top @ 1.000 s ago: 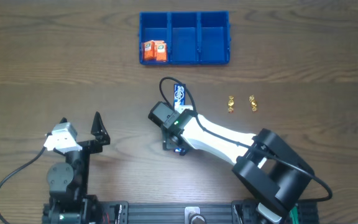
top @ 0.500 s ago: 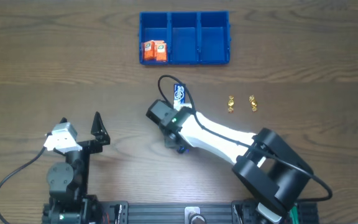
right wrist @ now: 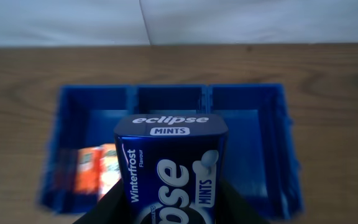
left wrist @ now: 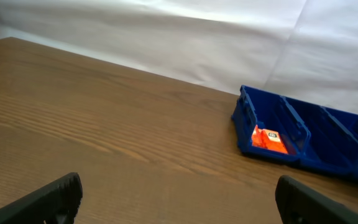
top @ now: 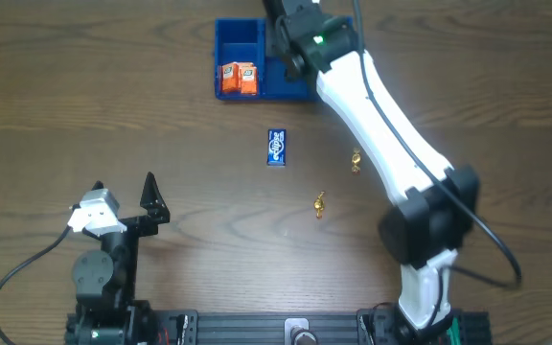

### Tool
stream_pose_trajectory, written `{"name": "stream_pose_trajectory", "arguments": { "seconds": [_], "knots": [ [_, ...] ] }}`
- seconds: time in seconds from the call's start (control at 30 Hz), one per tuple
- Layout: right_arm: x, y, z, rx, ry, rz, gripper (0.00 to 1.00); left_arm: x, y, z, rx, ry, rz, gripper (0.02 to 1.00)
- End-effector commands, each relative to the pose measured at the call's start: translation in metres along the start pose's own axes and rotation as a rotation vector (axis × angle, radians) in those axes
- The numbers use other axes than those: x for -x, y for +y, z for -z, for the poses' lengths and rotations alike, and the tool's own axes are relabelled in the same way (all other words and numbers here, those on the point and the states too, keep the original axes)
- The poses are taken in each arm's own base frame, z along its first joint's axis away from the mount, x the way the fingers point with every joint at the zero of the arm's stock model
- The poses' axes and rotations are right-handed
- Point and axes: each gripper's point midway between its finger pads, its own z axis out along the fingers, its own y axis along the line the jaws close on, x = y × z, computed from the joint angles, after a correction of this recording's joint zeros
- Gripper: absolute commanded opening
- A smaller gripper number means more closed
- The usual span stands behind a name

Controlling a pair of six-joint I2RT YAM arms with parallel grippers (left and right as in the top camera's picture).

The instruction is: Sort Candies Into Trays

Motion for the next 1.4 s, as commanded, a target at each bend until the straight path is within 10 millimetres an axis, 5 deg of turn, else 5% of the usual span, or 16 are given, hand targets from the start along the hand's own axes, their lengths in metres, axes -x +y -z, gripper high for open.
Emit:
{"name": "stream_pose_trajectory", "arguments": {
  "seconds": [0.03,0.13,0.27,0.37,0.6,0.7,0.77,0.9,1.03,1.4],
  "knots": [
    [-0.03,0.01,-0.065,0.029,0.064,0.103,0.264,-0.017,0.006,-0.001,0.02,0.048,-0.007,0.998],
    [-0.043,0.013,-0.091,0.026,0.074,0.105,0.266,-0.017,0.006,-0.001,0.02,0.048,-0.007,0.996],
    [-0.045,0.014,-0.094,0.024,0.077,0.106,0.332,-0.017,0.006,-0.001,0.02,0.048,-0.007,0.998],
    [-0.045,0.016,-0.092,0.037,0.08,0.103,0.592,-0.017,0.006,-0.001,0.02,0.048,-0.007,0.998],
    [-0.03,0.002,-0.033,0.069,0.127,0.028,0.757,-0.017,0.006,-0.001,0.02,0.048,-0.007,0.998],
    [-0.062,-0.009,0.002,0.018,0.276,-0.002,0.787,-0.017,0.006,-0.001,0.02,0.048,-0.007,0.998],
    [-0.1,-0.013,0.012,-0.041,0.411,-0.019,0.792,-0.017,0.006,-0.001,0.02,0.048,-0.007,0.998],
    [-0.171,0.001,0.004,-0.039,0.564,0.014,0.794,-0.017,0.006,-0.001,0.02,0.048,-0.007,0.998],
    [-0.22,0.018,-0.017,0.012,0.593,0.03,0.796,-0.017,0.006,-0.001,0.02,0.048,-0.007,0.998],
    [-0.266,0.027,-0.043,-0.003,0.624,0.028,0.766,-0.017,0.006,-0.001,0.02,0.048,-0.007,0.996]
  ]
}}
